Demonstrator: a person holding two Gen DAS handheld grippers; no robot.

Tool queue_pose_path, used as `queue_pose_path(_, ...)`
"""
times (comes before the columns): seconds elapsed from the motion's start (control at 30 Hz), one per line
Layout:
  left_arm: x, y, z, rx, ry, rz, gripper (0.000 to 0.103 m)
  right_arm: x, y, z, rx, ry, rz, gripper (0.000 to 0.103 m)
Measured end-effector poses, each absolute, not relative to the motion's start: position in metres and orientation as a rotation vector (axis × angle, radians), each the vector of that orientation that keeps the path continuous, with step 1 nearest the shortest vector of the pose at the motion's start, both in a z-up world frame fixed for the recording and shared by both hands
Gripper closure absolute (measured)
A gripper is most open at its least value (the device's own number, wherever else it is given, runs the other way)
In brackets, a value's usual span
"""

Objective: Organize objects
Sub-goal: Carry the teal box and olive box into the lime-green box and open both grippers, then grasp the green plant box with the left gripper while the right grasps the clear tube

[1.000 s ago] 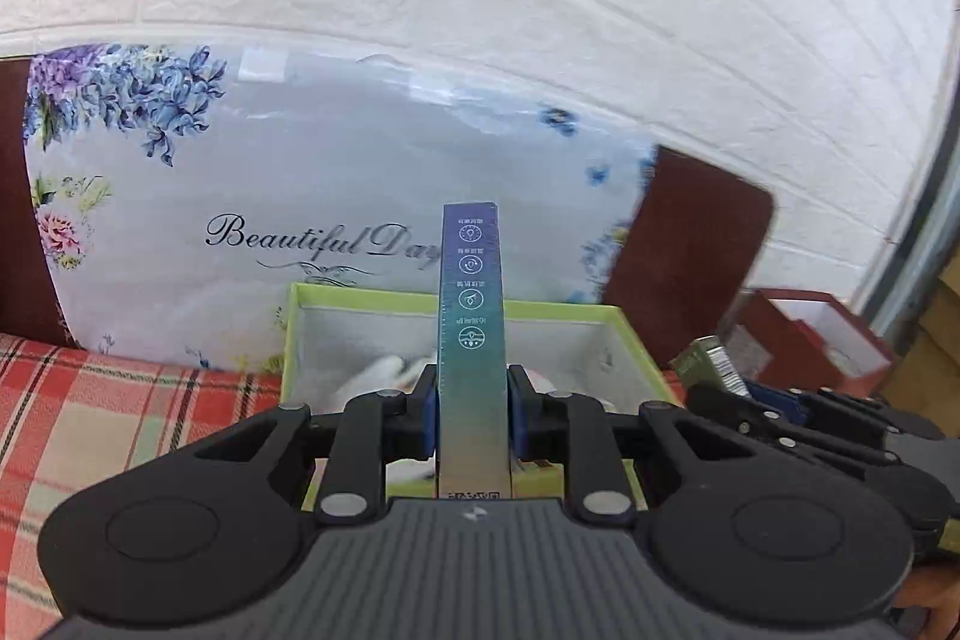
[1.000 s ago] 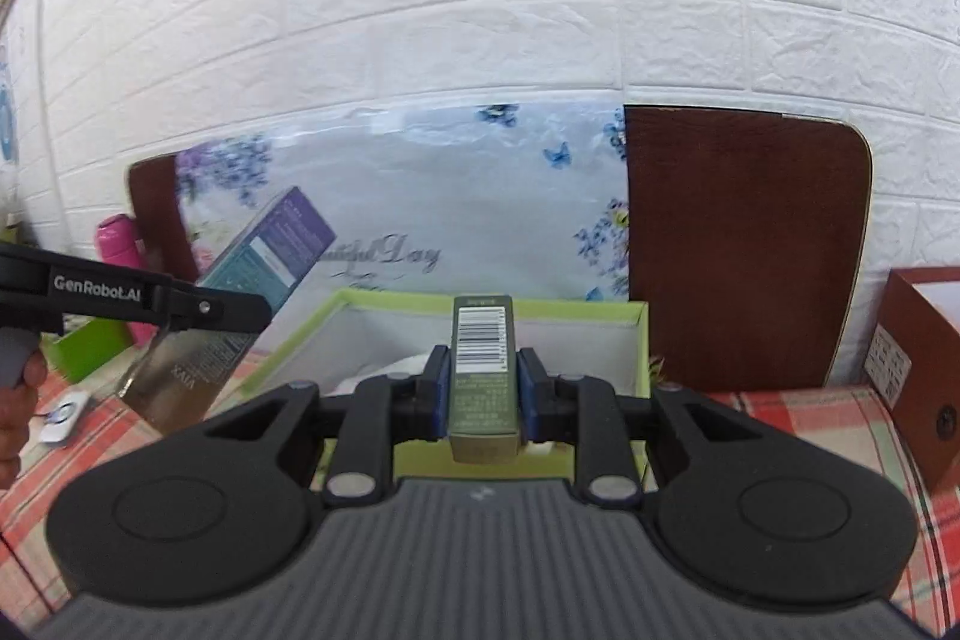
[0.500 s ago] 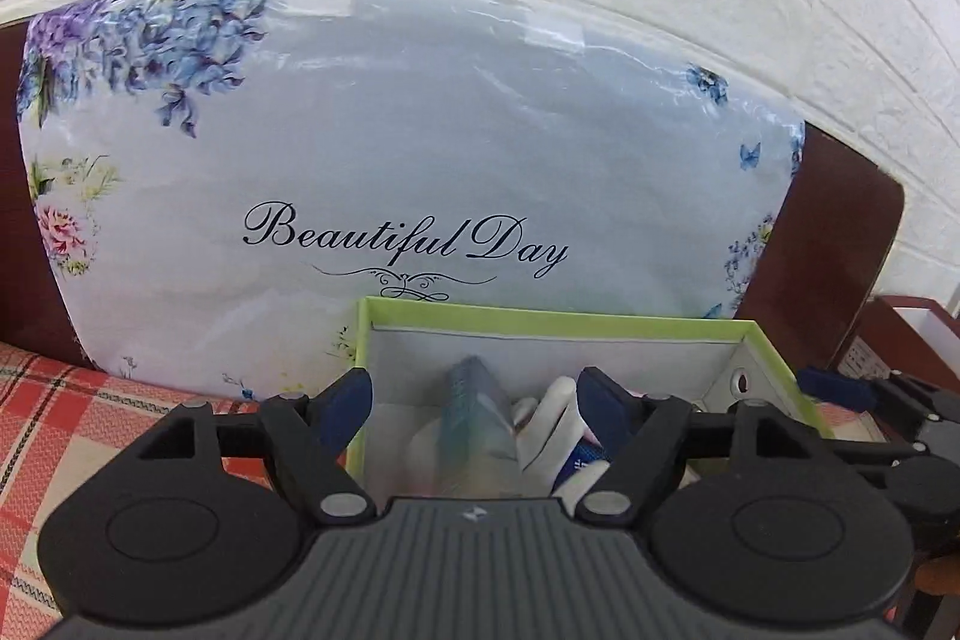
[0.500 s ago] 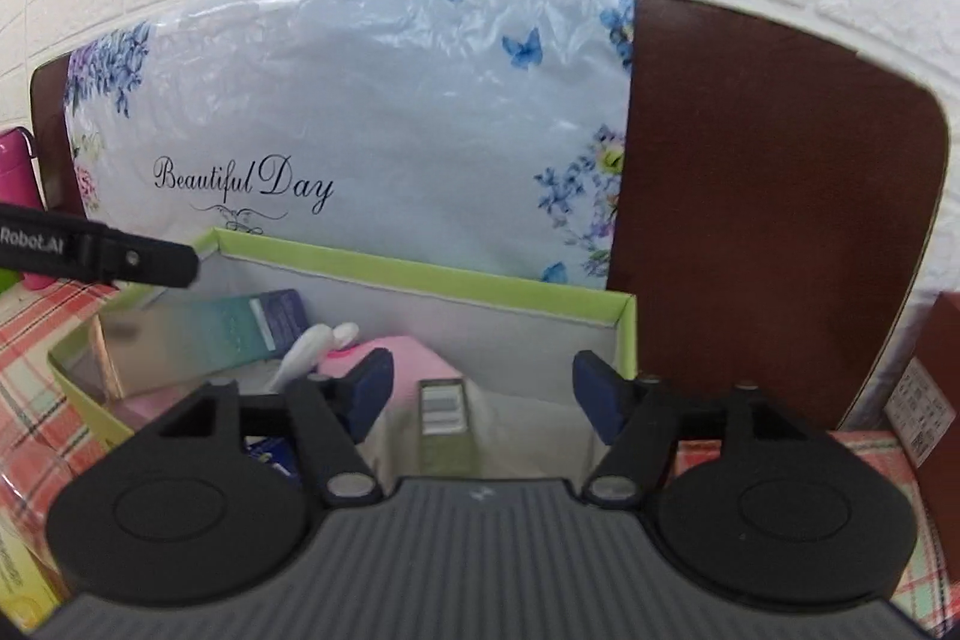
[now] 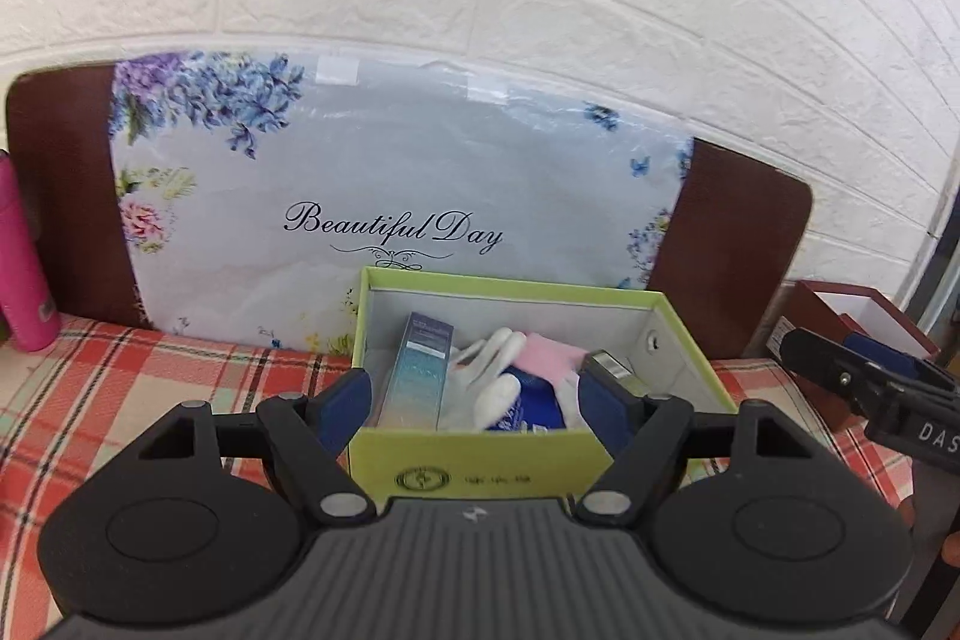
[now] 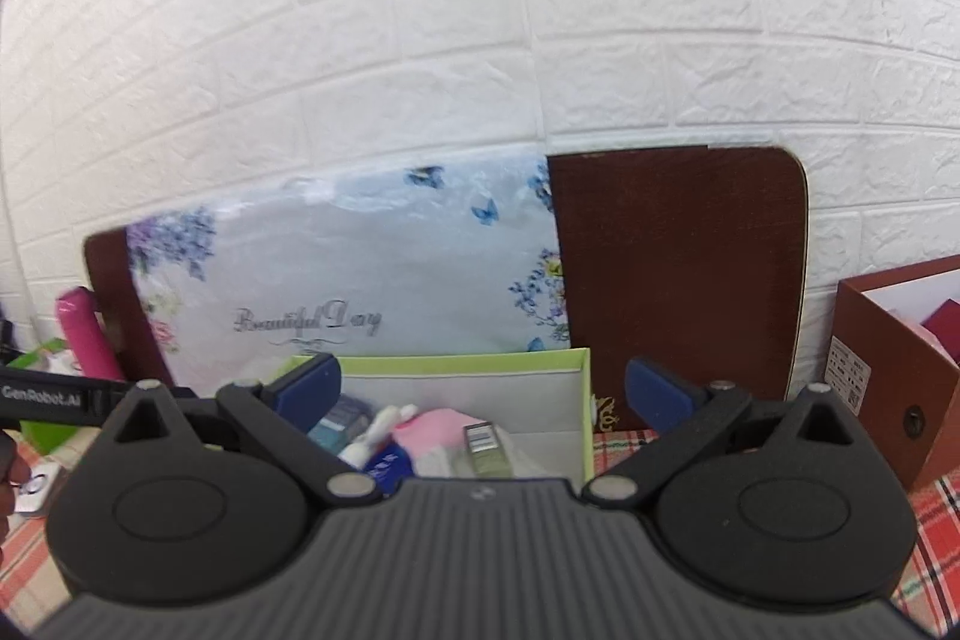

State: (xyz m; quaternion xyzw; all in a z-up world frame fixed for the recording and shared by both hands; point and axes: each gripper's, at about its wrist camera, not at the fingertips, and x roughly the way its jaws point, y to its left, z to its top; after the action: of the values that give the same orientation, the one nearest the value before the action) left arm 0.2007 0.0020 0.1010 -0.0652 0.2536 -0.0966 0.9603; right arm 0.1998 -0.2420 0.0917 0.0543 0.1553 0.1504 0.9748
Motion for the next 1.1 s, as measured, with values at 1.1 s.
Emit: queue_pose_path(1.1, 0.055, 0.015, 0.005, -0.077, 0.748, -0.040, 0.020, 0.007, -0.218, -0.013, 0.028, 0.570, 0.345, 0.000)
